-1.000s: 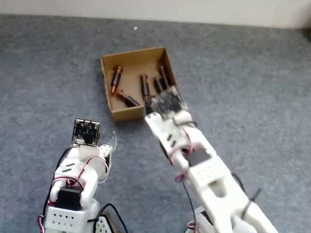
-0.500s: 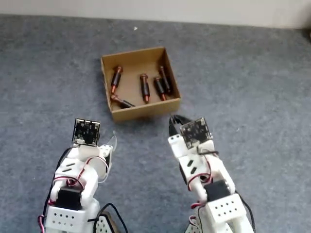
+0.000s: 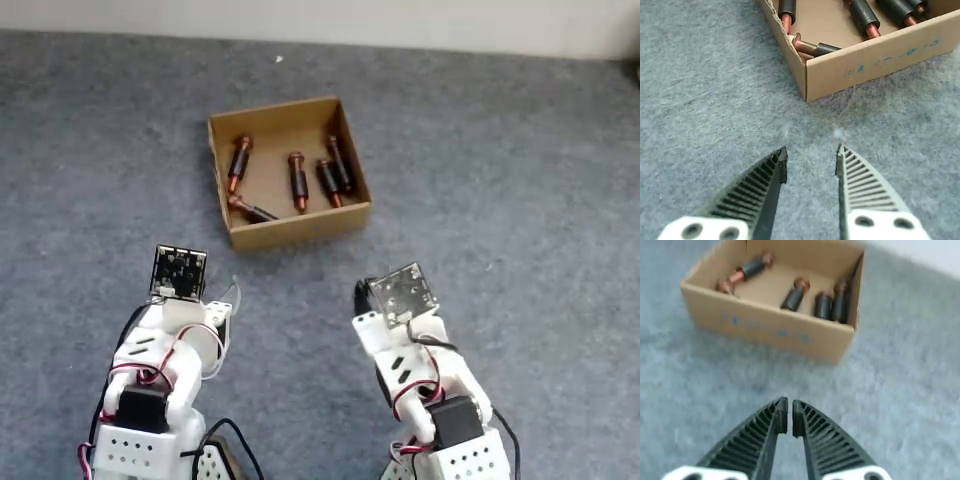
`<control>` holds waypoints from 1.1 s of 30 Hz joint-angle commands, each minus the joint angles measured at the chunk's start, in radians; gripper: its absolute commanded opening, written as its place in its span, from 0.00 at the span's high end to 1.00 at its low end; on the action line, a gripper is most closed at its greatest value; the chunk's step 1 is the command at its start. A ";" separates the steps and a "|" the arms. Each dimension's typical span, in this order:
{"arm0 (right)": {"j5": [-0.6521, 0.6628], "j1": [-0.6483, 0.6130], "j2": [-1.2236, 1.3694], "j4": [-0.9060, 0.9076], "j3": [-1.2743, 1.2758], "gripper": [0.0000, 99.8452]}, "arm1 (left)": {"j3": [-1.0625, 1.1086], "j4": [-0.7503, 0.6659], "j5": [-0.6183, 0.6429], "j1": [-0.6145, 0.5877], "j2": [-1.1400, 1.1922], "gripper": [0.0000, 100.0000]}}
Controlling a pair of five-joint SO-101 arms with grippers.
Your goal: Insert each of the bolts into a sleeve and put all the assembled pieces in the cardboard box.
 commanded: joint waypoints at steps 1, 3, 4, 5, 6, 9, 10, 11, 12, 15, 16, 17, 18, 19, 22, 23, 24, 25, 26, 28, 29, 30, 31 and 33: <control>-0.083 0.048 -0.028 0.081 0.119 0.99 | 0.021 0.002 -0.005 -0.005 0.001 0.82; -0.213 0.074 -0.028 0.116 0.119 0.99 | 0.021 0.002 -0.005 -0.005 0.001 0.82; -0.273 0.087 -0.028 0.134 0.119 0.99 | 0.021 0.002 -0.005 -0.005 0.001 0.82; -0.322 0.091 -0.028 0.156 0.119 0.99 | 0.021 0.002 -0.005 -0.005 0.001 0.82; -0.351 0.093 -0.028 0.188 0.120 0.99 | 0.021 0.002 -0.005 -0.005 0.001 0.82; -0.358 0.091 -0.028 0.274 0.120 0.99 | 0.021 0.003 -0.005 -0.005 0.001 0.82; -0.362 0.091 -0.028 0.298 0.120 0.99 | 0.021 0.003 -0.005 -0.005 0.002 0.82; -0.364 0.091 -0.028 0.326 0.119 0.99 | 0.021 0.003 -0.005 -0.005 0.004 0.82; -0.364 0.091 -0.028 0.351 0.117 0.99 | 0.021 0.005 -0.005 -0.005 0.004 0.82; -0.364 0.093 -0.028 0.404 0.117 0.99 | 0.021 0.046 -0.006 -0.005 0.004 0.82; -0.364 0.094 -0.028 0.410 0.117 0.99 | 0.021 0.064 -0.006 -0.005 0.001 0.82; -0.364 0.097 -0.028 0.412 0.117 0.99 | 0.021 0.083 -0.006 -0.005 0.001 0.82; -0.359 0.097 -0.028 0.417 0.119 0.99 | 0.021 0.103 -0.006 -0.005 0.001 0.82; -0.359 0.097 -0.028 0.421 0.120 0.99 | 0.021 0.123 -0.006 -0.005 0.001 0.82; -0.358 0.097 -0.028 0.476 0.120 0.99 | 0.021 0.180 -0.006 -0.007 0.001 0.82; -0.358 0.097 -0.028 0.476 0.120 0.99 | 0.021 0.196 -0.006 -0.008 0.001 0.82; -0.358 0.097 -0.028 0.475 0.120 0.99 | 0.021 0.215 -0.006 -0.010 0.001 0.82; -0.358 0.097 -0.028 0.475 0.120 0.99 | 0.021 0.235 -0.006 -0.010 0.001 0.82; -0.358 0.097 -0.028 0.475 0.120 0.99 | 0.021 0.256 -0.006 -0.010 0.001 0.82; -0.358 0.097 -0.028 0.475 0.120 0.99 | 0.021 0.305 -0.006 -0.012 0.001 0.82; -0.358 0.097 -0.028 0.475 0.120 0.99 | 0.021 0.319 -0.006 -0.012 0.001 0.82; -0.358 0.097 -0.028 0.475 0.120 0.99 | 0.021 0.324 -0.006 -0.013 -0.001 0.82; -0.358 0.097 -0.028 0.475 0.120 0.99 | 0.021 0.324 -0.006 -0.013 -0.001 0.82; -0.358 0.097 -0.028 0.475 0.120 0.99 | 0.021 0.324 -0.006 -0.012 -0.001 0.82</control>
